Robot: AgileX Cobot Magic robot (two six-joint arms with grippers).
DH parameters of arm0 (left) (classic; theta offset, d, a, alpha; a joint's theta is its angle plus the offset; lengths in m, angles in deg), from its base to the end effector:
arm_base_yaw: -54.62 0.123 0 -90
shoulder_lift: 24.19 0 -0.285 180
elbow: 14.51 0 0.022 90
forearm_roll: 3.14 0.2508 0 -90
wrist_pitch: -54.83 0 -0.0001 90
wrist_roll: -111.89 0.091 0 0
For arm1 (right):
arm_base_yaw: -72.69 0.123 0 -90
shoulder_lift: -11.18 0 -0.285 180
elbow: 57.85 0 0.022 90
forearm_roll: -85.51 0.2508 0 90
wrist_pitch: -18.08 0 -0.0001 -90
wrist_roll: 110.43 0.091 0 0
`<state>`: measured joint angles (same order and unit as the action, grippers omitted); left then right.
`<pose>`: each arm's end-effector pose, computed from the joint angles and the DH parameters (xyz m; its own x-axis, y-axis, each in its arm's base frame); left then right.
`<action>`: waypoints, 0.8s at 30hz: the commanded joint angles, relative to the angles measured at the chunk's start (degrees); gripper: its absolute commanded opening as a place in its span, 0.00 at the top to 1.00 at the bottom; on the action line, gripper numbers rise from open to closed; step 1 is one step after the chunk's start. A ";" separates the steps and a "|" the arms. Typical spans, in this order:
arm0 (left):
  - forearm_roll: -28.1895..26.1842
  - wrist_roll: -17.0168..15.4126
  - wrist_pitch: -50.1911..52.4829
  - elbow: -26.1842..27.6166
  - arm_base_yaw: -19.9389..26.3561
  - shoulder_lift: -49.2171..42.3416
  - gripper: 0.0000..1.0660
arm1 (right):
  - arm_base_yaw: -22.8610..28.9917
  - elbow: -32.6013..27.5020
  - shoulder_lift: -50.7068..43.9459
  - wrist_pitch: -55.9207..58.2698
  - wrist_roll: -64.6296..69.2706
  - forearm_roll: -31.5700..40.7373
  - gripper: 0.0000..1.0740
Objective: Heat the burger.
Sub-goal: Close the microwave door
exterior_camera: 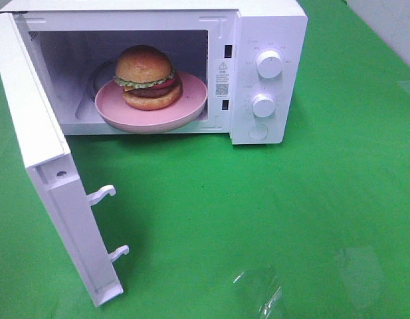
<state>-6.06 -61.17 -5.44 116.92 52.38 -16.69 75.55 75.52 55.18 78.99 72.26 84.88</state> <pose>-0.0055 -0.0038 0.2781 -0.4333 0.1126 -0.8942 0.1207 0.9905 0.0663 0.0892 0.0036 0.2602 -0.8792 -0.0023 -0.4765 -0.0088 0.9999 0.0114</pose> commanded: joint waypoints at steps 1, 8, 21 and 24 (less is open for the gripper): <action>0.11 -0.29 0.69 -0.11 0.11 -1.20 1.00 | 0.00 -1.60 -4.81 -2.69 -0.97 -0.11 0.54; 0.11 -0.29 0.69 -0.11 0.11 -1.20 1.00 | 0.00 -1.60 -17.19 -3.09 -1.66 -0.29 0.54; 0.11 -0.29 0.69 -0.11 0.11 -1.20 1.00 | 0.00 -1.60 -34.89 -3.32 -1.43 -0.23 0.54; 0.11 -0.29 0.69 -0.11 0.11 -1.20 1.00 | 0.00 -1.60 -37.93 -2.64 -1.43 -0.29 0.54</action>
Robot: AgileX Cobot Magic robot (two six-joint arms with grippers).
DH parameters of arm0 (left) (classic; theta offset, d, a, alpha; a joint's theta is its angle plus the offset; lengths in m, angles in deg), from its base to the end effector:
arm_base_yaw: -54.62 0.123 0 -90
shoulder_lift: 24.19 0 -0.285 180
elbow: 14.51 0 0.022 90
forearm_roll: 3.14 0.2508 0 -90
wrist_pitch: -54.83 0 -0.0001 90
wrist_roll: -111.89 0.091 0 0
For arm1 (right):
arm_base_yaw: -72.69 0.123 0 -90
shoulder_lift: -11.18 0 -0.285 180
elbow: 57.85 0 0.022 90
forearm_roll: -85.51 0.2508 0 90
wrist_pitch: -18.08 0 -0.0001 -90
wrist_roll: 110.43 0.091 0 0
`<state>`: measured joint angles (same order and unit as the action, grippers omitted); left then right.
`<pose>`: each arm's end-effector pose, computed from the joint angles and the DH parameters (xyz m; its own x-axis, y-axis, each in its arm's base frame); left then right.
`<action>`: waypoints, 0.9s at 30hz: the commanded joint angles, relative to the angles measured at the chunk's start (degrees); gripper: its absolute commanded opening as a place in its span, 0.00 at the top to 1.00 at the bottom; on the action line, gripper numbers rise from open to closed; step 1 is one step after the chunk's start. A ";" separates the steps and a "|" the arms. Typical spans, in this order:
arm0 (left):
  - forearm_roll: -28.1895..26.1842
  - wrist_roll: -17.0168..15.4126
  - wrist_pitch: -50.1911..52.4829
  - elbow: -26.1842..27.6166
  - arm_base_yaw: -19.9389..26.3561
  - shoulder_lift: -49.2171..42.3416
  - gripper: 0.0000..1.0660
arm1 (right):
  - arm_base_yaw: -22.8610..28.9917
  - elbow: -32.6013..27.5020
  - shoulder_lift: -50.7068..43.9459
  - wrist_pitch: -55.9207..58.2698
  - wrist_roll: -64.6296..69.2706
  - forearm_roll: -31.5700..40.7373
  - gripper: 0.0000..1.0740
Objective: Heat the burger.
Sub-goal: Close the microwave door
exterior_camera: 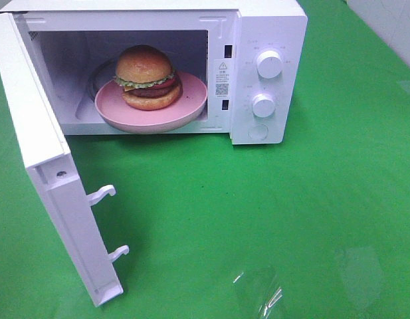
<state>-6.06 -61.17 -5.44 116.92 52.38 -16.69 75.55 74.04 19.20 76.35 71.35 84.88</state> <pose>-0.0055 -0.0038 0.2781 -0.4333 0.1126 -0.8942 0.1207 0.9905 0.0663 -0.0034 -0.0010 0.2831 -0.4135 0.0047 -0.9105 -0.0309 0.9993 0.0192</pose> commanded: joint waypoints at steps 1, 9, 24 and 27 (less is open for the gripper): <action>0.11 -0.29 0.69 -0.11 0.11 -1.20 1.00 | 0.00 -0.11 -1.95 0.00 -0.52 -0.29 0.54; 0.06 -0.29 0.69 -0.11 0.11 -1.15 1.00 | 0.00 -0.40 -2.01 -0.63 -0.69 -0.86 0.54; 0.06 -0.29 0.69 -0.11 0.11 -1.15 1.00 | 0.00 -0.40 -2.01 -0.63 -0.74 -0.74 0.54; 0.06 -0.29 0.69 -0.11 0.11 -1.15 1.00 | 0.00 -0.40 -2.01 -0.63 -0.74 -0.74 0.54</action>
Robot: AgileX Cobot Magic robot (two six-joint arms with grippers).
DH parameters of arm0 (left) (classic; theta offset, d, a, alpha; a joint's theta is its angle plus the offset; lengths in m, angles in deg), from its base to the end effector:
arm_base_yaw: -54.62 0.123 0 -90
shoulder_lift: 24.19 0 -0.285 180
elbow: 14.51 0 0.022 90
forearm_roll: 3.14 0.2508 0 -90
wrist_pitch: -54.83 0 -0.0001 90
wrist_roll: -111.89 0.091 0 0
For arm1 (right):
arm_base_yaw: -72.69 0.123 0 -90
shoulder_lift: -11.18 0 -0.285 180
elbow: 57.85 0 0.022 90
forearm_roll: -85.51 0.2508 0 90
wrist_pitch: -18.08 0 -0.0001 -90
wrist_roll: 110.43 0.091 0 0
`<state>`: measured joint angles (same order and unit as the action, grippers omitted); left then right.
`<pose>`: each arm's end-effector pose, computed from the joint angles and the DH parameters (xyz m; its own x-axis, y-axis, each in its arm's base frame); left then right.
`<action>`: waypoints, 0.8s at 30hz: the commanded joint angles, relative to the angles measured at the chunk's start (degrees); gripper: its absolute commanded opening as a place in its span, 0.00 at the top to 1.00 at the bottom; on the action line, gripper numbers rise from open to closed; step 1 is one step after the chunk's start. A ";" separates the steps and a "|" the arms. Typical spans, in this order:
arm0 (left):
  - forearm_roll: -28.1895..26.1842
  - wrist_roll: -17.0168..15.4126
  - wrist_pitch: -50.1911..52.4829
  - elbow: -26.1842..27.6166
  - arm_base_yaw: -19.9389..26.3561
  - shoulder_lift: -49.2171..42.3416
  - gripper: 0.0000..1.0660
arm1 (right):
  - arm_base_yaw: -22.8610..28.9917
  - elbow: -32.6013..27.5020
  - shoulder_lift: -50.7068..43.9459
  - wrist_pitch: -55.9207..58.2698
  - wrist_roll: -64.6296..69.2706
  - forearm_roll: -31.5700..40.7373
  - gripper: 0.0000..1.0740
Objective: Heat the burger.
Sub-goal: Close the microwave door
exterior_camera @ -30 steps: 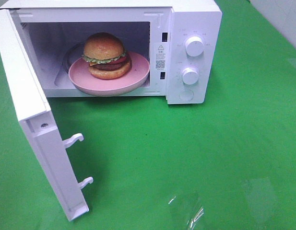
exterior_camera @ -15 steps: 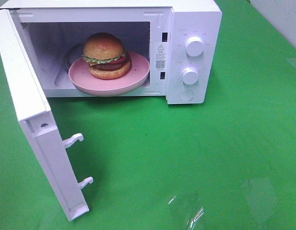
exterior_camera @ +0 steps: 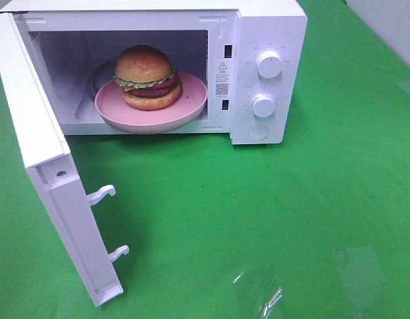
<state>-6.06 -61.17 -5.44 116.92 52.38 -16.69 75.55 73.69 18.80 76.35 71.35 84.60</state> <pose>-0.0055 -0.0038 0.2781 -0.4333 0.1126 -0.8942 0.1207 0.9905 0.0663 -0.0037 -0.0014 0.2814 -0.4125 0.0021 -0.9110 -0.0282 0.9995 0.0151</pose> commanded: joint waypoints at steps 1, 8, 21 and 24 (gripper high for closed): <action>0.06 -0.29 0.69 -0.11 0.11 -1.15 1.00 | 0.00 -0.06 -1.60 -0.63 -0.69 -0.46 0.54; 0.06 -0.29 0.69 -0.11 0.11 -1.15 1.00 | 0.00 -0.06 -1.60 -0.63 -0.69 -0.46 0.54; 0.06 -0.29 0.69 -0.11 0.11 -1.15 1.00 | 0.00 -0.06 -1.60 -0.63 -0.74 -0.40 0.54; -0.63 -0.29 0.74 -0.11 0.11 -1.15 1.00 | 0.00 -0.06 -1.60 -0.63 -0.74 -0.40 0.54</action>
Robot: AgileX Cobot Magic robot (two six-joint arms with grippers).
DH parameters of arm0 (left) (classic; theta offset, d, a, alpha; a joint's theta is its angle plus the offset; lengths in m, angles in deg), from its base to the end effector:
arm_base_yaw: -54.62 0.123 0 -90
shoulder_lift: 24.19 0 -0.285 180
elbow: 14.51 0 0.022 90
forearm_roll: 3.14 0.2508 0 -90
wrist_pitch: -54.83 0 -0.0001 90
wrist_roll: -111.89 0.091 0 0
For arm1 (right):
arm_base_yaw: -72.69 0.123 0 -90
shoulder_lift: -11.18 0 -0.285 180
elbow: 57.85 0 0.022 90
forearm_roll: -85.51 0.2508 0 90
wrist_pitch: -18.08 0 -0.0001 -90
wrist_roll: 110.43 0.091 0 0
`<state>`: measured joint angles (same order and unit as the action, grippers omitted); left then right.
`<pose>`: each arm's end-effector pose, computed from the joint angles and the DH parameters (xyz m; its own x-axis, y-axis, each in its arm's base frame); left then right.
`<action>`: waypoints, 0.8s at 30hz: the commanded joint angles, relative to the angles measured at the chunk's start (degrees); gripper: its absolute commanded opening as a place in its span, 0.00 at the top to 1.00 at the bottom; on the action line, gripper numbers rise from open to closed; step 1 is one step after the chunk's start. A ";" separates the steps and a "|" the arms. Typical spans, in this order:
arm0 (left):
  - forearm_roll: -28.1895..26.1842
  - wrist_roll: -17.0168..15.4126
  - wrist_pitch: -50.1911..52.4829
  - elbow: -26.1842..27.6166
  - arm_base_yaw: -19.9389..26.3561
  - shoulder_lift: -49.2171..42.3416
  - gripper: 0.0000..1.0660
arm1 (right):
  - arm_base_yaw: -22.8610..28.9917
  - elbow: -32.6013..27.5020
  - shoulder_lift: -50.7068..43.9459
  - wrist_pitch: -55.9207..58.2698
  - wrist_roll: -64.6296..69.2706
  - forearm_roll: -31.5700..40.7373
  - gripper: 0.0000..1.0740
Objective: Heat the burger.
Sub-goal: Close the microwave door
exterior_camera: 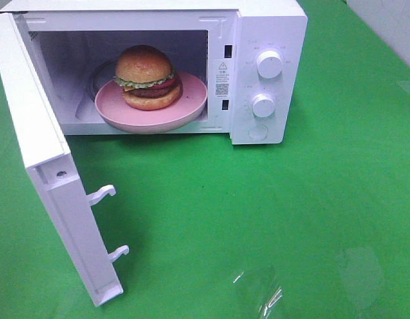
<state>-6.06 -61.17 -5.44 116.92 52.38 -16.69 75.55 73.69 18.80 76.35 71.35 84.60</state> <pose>-0.0055 -0.0038 0.2781 -0.4333 0.1126 -0.8942 0.1207 0.9905 0.0663 -0.0037 -0.0014 0.2814 -0.4125 0.0021 -0.9110 -0.0282 0.9995 0.0151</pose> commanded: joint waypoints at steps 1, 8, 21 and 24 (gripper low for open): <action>-0.63 -0.29 0.74 -0.11 0.11 -1.15 1.00 | 0.00 -0.06 -1.60 -0.63 -0.74 -0.40 0.54; -6.30 -0.29 1.72 0.23 0.11 -0.92 1.00 | 0.00 -0.06 -1.60 -0.63 -0.74 -0.40 0.54; -7.39 5.67 18.28 1.43 0.11 18.79 1.00 | 0.00 -0.06 -1.60 -0.63 -0.52 -0.46 0.54; -8.08 8.88 23.84 1.43 0.11 28.07 1.00 | 0.00 -0.06 -1.60 -0.63 -0.52 -0.46 0.54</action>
<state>-13.17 -54.24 14.10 117.89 52.38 6.51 75.55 73.69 18.80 76.35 71.35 84.54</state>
